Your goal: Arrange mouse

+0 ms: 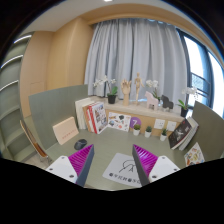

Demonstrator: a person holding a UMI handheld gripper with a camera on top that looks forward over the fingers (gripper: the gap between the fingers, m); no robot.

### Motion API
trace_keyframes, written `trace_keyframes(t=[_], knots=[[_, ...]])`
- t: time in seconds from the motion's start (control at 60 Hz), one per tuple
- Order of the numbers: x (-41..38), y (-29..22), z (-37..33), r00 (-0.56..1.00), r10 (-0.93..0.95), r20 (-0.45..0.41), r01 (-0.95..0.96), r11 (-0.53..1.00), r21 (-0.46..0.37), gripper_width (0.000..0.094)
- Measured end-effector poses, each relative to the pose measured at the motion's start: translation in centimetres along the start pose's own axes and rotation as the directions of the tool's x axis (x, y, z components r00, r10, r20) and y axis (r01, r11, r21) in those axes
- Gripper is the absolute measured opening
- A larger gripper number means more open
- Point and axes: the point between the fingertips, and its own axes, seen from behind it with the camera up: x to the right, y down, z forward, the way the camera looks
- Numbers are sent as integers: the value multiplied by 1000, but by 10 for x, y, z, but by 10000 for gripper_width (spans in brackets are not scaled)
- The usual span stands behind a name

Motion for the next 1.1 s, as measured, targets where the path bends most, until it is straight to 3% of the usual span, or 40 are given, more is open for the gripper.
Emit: trace_keyframes(t=[0.25,0.583,0.85,1.1], knots=[[-30,93,36,994,87,-62,-94,988,-123,757],[-172,185,129,988,151,-41,-156,931,-329,757],[-241,207,234,988,141,-69,-157,891,-427,766],[-237,179,337,973,162,-163,-217,884,-415,753]])
